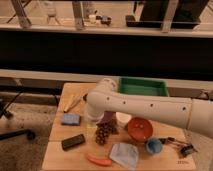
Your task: Wipe purple bowl with sponge
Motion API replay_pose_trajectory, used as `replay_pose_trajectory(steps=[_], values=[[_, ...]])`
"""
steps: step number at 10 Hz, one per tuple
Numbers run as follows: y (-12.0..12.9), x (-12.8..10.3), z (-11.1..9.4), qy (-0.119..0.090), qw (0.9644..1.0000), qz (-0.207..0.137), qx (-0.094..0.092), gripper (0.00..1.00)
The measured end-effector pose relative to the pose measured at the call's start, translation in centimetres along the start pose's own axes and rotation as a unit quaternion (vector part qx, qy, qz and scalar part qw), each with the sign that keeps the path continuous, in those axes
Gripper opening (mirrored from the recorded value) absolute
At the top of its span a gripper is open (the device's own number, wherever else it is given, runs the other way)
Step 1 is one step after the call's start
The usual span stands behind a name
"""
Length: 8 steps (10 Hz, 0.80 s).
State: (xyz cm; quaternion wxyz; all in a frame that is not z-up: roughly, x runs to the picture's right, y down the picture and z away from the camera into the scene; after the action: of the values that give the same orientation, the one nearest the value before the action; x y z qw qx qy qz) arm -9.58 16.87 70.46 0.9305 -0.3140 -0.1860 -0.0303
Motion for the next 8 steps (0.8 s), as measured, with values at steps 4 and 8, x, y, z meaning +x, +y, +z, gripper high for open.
replay_pose_trajectory(steps=[4, 8], values=[[-1.3, -0.9, 1.4, -0.014, 0.9998, 0.011, -0.006, 0.80], [-2.5, -2.5, 2.8, -0.034, 0.9993, 0.014, -0.013, 0.80]])
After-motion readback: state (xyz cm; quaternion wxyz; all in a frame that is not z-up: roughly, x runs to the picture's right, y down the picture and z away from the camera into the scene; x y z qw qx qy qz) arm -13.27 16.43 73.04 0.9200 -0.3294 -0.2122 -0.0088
